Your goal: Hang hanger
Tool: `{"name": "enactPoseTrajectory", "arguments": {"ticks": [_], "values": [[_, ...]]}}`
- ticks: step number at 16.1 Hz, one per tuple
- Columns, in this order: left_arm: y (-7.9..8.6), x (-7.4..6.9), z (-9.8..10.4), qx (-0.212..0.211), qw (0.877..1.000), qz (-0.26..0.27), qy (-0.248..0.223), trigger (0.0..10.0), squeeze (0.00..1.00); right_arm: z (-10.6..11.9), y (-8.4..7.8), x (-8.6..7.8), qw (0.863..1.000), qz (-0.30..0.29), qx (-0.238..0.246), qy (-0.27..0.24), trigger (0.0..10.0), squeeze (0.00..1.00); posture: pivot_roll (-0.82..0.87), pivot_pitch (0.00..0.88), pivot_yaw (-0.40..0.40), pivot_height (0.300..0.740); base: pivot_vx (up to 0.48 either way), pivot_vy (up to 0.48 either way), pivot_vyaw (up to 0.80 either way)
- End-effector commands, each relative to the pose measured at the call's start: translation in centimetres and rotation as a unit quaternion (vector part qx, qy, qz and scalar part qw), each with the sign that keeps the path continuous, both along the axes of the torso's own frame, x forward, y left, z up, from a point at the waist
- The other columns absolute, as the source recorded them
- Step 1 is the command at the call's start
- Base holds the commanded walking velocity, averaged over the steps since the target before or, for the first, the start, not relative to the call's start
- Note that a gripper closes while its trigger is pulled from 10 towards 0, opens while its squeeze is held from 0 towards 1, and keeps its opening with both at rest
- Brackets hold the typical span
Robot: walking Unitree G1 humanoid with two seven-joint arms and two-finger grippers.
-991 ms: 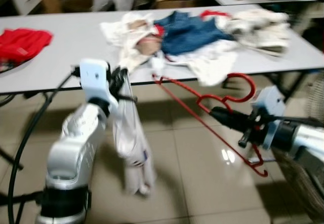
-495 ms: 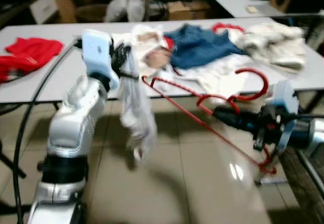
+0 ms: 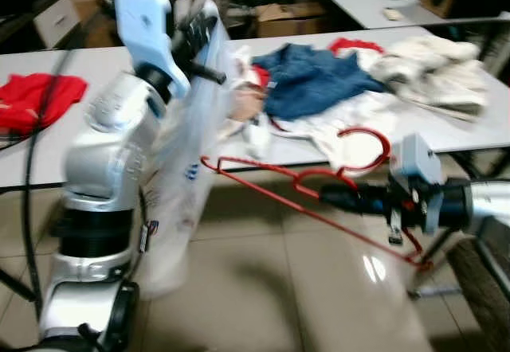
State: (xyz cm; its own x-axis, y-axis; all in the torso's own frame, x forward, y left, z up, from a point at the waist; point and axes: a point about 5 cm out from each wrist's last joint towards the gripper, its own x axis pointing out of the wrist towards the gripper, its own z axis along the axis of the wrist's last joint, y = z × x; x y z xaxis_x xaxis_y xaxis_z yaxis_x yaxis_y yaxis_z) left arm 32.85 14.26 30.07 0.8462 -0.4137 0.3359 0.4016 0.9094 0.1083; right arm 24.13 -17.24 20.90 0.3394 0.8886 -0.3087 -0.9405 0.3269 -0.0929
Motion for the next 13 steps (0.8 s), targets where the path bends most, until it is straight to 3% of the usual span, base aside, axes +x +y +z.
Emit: {"name": "enactPoseTrajectory", "arguments": {"ticks": [1,7,13], "values": [[0.7,-0.5,0.9,-0.004,1.000,0.000,-0.009,10.0,0.00,0.2,0.4,0.4,1.000,0.011,-0.004,-0.014,10.0,0.00,-0.09,0.000,0.049,0.740,0.368,0.000,0.00],[-0.7,-3.1,2.5,-0.009,0.996,-0.081,-0.023,10.0,0.00,0.1,1.9,2.8,0.999,0.035,0.010,-0.026,10.0,0.00,-0.08,0.000,0.037,0.740,0.368,0.000,0.00],[-0.8,-3.4,2.6,-0.015,0.996,-0.092,-0.013,10.0,0.00,0.5,3.4,4.2,0.996,0.086,0.017,-0.033,10.0,0.00,-0.06,0.000,0.032,0.740,0.359,0.000,0.00]]}}
